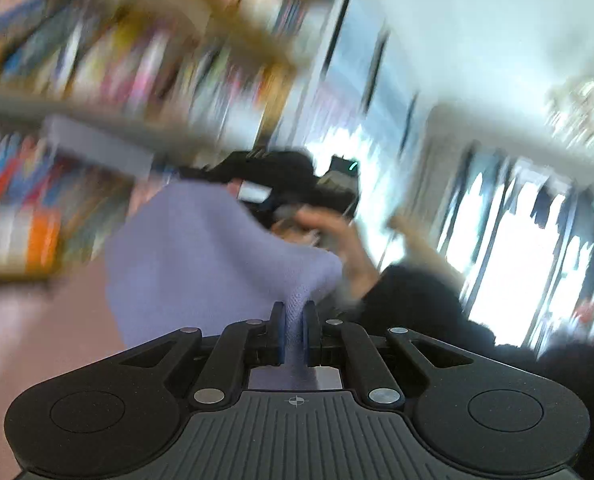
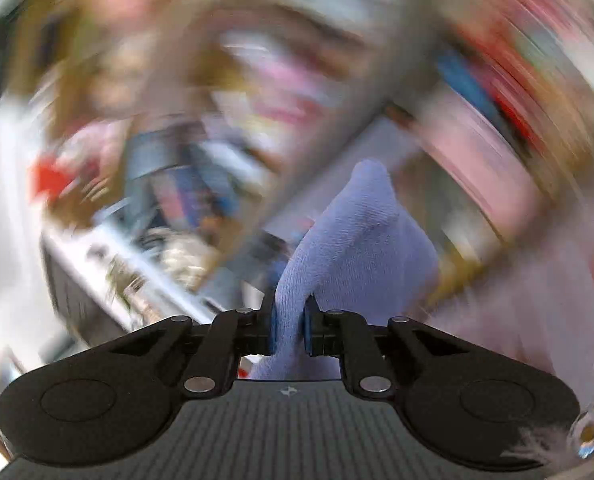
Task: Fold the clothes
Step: 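Lift the sweater with both grippers and shake it open over the mat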
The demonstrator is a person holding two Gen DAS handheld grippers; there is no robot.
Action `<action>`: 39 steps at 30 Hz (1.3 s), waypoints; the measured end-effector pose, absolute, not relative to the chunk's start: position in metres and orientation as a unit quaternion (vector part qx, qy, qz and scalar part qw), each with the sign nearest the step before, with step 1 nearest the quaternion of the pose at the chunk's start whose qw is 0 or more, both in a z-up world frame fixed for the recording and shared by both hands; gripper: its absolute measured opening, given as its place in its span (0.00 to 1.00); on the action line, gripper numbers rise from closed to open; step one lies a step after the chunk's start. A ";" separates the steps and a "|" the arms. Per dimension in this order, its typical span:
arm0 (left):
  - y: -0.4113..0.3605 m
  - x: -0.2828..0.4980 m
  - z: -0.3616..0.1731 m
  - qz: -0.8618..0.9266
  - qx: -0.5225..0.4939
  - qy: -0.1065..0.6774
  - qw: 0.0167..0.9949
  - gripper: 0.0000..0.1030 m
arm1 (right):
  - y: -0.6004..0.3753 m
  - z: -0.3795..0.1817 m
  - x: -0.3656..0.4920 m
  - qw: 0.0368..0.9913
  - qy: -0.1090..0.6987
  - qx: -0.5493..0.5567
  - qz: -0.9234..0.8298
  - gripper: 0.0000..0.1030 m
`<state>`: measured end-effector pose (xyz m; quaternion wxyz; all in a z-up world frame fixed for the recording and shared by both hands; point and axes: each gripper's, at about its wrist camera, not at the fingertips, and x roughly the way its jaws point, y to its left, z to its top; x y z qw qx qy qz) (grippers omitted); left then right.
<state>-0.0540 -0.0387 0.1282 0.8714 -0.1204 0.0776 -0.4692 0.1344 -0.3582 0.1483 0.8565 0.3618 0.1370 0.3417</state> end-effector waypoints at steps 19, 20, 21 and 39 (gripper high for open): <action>0.128 -0.064 0.002 -0.176 -0.173 0.252 0.936 0.22 | -0.052 0.003 0.188 0.866 0.347 0.064 0.353 0.12; 0.133 -0.066 0.005 -0.173 -0.174 0.244 0.938 0.23 | -0.049 0.001 0.191 0.869 0.348 0.067 0.345 0.12; 0.137 -0.067 0.009 -0.171 -0.174 0.237 0.940 0.23 | -0.047 -0.001 0.193 0.872 0.349 0.071 0.336 0.13; 0.037 -0.033 0.023 -0.261 -0.076 0.229 0.935 0.35 | -0.206 -0.006 0.107 0.877 0.323 -0.042 0.354 0.38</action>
